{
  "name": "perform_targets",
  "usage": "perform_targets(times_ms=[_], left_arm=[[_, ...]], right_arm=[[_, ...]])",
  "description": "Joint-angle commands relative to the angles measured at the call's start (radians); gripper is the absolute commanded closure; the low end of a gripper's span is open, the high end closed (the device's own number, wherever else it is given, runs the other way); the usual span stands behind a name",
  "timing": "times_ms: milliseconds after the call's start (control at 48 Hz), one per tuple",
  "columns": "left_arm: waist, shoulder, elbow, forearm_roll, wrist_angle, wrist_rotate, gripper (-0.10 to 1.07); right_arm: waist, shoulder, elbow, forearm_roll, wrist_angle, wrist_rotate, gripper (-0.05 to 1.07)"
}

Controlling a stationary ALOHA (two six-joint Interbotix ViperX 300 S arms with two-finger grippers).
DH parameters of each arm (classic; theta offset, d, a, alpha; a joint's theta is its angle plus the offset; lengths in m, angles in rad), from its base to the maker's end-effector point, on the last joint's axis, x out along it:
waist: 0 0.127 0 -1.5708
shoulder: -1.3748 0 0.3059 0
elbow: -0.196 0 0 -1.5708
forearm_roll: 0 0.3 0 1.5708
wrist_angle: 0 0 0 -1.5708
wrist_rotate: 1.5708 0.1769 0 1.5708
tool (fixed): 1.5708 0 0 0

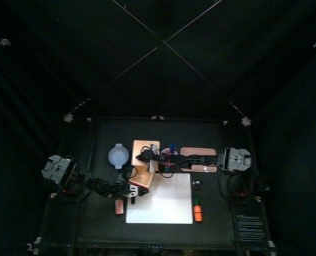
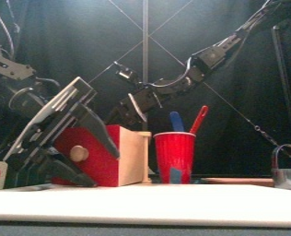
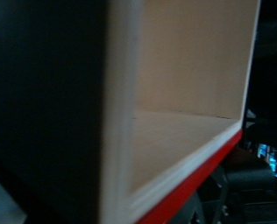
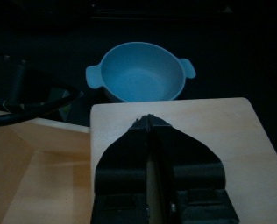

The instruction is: Fix drawer

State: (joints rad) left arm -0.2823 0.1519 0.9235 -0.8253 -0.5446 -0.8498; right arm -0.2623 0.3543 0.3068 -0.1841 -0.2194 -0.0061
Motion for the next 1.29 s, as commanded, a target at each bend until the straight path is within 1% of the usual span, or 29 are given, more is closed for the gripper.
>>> perform_targets(times_ms=[0, 83, 312, 562, 646, 833, 917, 1125, 1250, 1271], left_arm=[[0.008, -0.017, -0.018, 0.003, 0.006, 0.0, 0.03], [0.008, -0.023, -0.021, 0.0, 0.032, -0.003, 0.01], [0.012, -0.072, -0.023, 0.002, 0.132, -0.003, 0.01], [0.012, -0.097, -0.032, 0.003, 0.276, -0.003, 0.01], [0.012, -0.11, -0.035, 0.017, 0.316, 0.002, 0.01], [0.005, -0.17, -0.032, 0.104, 0.356, -0.003, 0.01], [0.003, -0.199, -0.021, 0.126, 0.373, -0.002, 0.01], [0.011, -0.302, 0.038, 0.202, 0.364, -0.002, 0.01], [0.012, -0.385, 0.081, 0.278, 0.353, 0.003, 0.01], [0.012, -0.41, 0.094, 0.302, 0.35, 0.002, 0.01]], right_arm=[[-0.002, 0.003, 0.008, -0.002, 0.025, 0.0, 0.99], [0.0, 0.003, 0.008, -0.002, 0.025, 0.0, 0.99], [0.003, -0.003, 0.009, -0.002, 0.025, 0.0, 0.99], [0.006, -0.014, 0.014, -0.005, 0.032, -0.002, 0.99], [0.008, -0.017, 0.015, -0.009, 0.043, -0.002, 0.99], [0.008, -0.02, 0.014, -0.011, 0.051, -0.002, 0.99], [0.009, -0.025, 0.015, -0.011, 0.052, 0.0, 0.99], [0.02, -0.046, 0.015, -0.011, 0.058, 0.003, 0.99], [0.029, -0.078, 0.017, -0.011, 0.064, 0.003, 0.99], [0.032, -0.089, 0.017, -0.011, 0.066, 0.003, 0.99]])
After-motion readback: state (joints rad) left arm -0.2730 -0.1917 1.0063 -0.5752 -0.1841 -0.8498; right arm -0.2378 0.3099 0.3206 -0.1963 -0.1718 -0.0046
